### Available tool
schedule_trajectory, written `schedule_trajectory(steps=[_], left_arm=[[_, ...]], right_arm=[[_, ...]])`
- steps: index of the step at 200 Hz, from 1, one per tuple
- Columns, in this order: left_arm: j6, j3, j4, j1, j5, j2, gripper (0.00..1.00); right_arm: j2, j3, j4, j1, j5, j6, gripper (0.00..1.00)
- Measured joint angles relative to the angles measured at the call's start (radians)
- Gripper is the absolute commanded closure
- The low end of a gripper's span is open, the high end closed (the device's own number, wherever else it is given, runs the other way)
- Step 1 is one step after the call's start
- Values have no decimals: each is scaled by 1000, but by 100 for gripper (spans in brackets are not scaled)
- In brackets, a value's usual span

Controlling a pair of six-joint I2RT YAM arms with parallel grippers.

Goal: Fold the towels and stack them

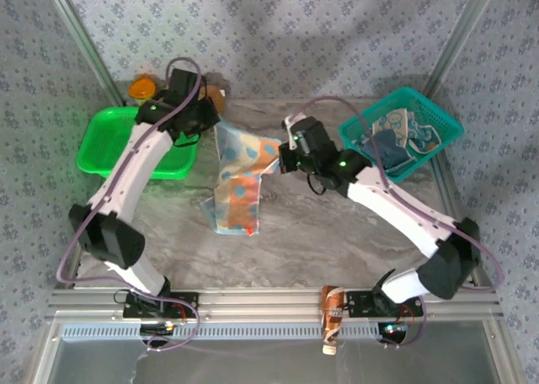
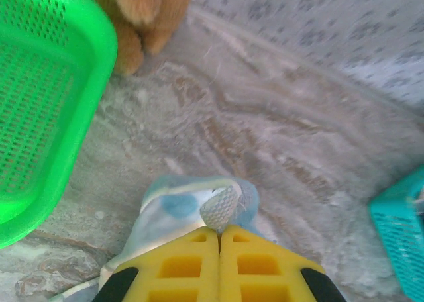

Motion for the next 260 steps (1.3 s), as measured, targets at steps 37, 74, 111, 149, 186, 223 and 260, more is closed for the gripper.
schedule_trajectory(steps=[37,74,111,149,186,223,260], left_arm=[[-8,16,16,-19,47,-127,100],[11,106,40,-30,78,-124,100],[92,310,30,-31,81,-44,100],[167,410,27,-31,79,-20,100],[183,434,10,-31,83,-21,100],[183,428,-28,-78,56,-66,100],[178,376,-42,-172,6,-188,100]], right_arm=[[-128,-33,130,-66,-10,-64,100],[-125,14,219,-146,-78,-148,100],[-7,192,255,-230,-156,-193,100],[79,335,266,-264,-205,-218,100],[94,414,235,-271,-245,-225,100],[30,391,216,-258,-264,-225,100],[-108,330,178,-230,-268,-224,100]])
